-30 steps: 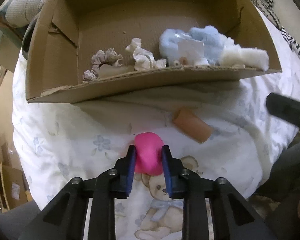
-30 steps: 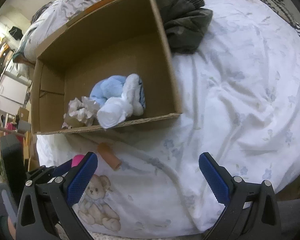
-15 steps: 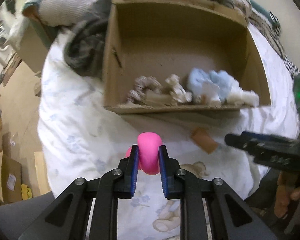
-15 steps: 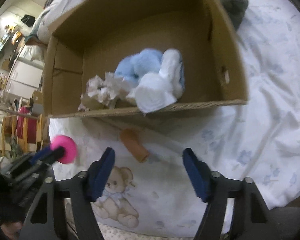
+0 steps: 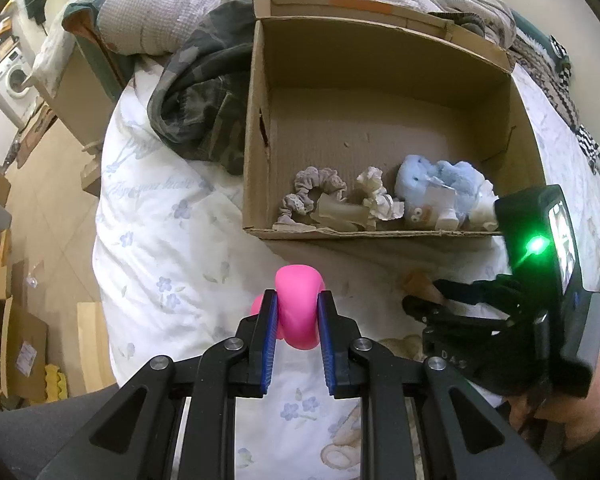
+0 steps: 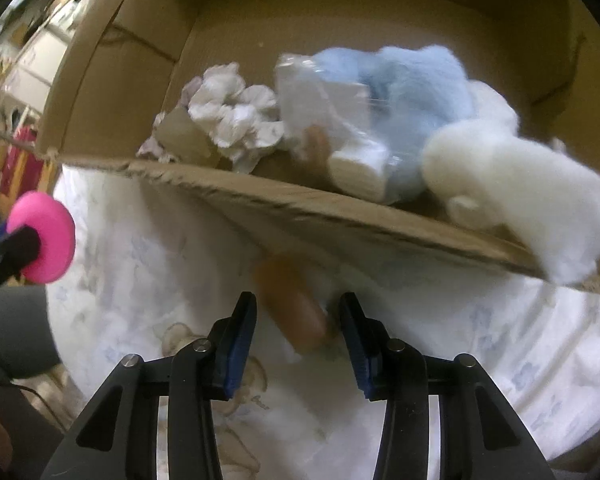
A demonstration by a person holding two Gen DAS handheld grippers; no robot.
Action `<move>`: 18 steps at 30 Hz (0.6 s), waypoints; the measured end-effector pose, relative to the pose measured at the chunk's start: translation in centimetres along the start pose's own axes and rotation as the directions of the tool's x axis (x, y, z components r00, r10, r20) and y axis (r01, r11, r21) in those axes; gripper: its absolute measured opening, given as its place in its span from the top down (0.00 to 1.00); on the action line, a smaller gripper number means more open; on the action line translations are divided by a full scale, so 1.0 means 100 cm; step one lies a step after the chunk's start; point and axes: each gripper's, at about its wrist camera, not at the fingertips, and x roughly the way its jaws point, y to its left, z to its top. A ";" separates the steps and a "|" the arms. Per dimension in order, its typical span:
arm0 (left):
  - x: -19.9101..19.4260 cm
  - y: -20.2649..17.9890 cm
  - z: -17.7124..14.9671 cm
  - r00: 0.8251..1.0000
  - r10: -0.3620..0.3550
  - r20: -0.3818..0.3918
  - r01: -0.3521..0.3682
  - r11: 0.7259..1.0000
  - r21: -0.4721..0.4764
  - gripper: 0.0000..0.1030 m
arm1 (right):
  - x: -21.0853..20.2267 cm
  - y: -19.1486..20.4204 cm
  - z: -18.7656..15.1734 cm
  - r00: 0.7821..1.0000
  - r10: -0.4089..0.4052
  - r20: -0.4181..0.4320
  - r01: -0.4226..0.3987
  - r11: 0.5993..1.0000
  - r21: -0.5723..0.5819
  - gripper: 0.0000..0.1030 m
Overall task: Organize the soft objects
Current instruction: 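Grasp the pink ball with the left tool while the right tool grasps the tan cylinder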
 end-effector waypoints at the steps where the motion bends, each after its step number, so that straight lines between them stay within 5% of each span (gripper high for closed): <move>1: 0.001 -0.002 0.000 1.000 0.003 -0.001 -0.003 1.000 0.001 0.83 | 0.000 0.003 0.000 1.000 -0.018 0.006 0.018 1.000 -0.018 0.78; 4: 0.002 -0.003 0.001 1.000 0.013 0.001 -0.013 1.000 0.000 0.83 | -0.004 0.010 -0.001 0.999 -0.033 0.023 0.034 0.998 -0.060 0.90; 18: 0.001 -0.001 0.002 0.998 0.063 0.019 -0.062 0.998 -0.011 0.83 | -0.066 0.006 -0.022 0.990 0.084 0.109 -0.083 0.996 -0.009 0.91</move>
